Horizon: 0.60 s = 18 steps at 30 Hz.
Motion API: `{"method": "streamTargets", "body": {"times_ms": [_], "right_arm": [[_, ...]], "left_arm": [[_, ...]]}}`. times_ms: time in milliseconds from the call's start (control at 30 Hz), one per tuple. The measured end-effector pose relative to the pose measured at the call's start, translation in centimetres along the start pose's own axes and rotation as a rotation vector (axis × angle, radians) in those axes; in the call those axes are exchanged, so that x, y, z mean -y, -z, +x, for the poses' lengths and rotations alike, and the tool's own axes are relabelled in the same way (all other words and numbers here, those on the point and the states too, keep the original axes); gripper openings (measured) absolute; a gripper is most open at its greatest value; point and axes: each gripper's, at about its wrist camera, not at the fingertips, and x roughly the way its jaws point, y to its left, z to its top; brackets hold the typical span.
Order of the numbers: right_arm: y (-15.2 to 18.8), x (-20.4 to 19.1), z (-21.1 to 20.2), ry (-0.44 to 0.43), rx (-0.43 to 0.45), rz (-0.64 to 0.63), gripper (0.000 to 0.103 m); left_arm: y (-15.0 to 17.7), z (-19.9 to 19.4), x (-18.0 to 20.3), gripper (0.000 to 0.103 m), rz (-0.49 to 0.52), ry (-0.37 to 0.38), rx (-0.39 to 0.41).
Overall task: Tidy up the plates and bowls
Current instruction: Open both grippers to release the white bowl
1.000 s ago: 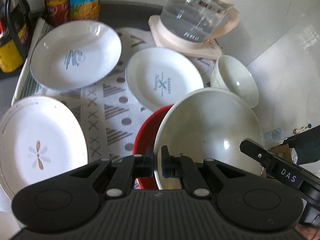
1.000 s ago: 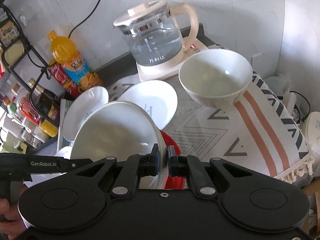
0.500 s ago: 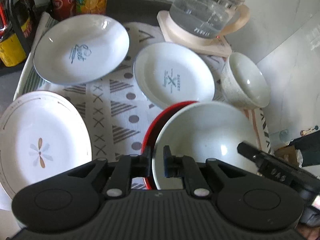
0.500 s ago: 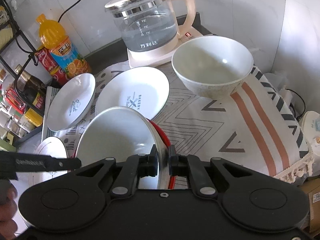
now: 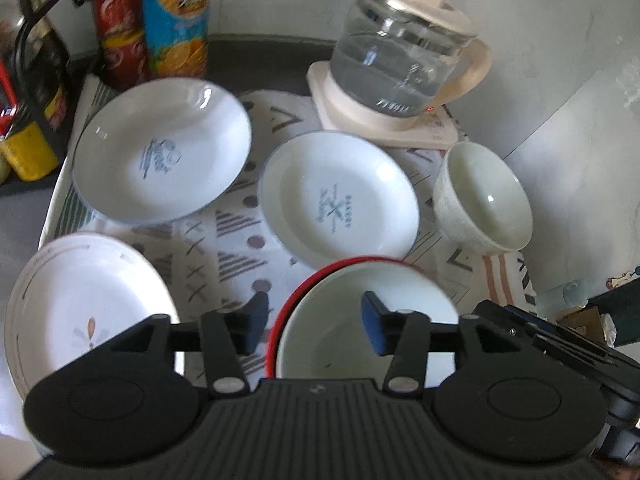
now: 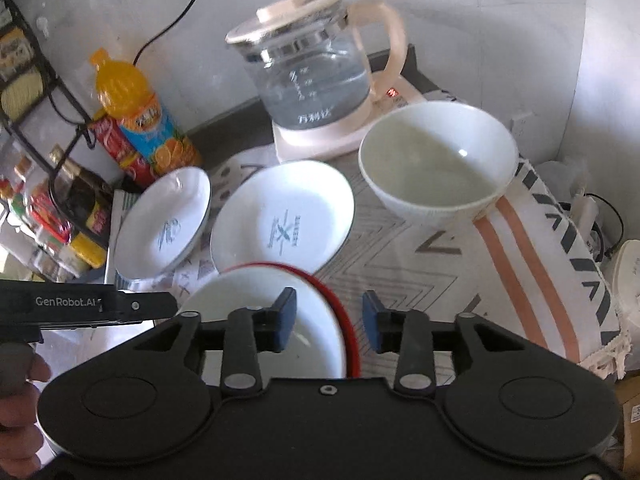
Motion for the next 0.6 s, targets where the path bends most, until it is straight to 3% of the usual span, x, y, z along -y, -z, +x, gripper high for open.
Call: {"method": "streamTargets", "body": {"times_ms": [500, 600], "right_arm": [[-2.1, 6.5, -0.6, 0.017, 0.073, 0.118, 0.067], [-2.7, 7.7, -0.6, 0.023, 0.085, 0.130, 0.070]], "left_arm": [[-2.5, 3.0, 5.7, 0.057, 0.051, 0.033, 0.030], [-3.0, 4.0, 6.8, 0.065, 0.054, 0.037, 0.035]]}}
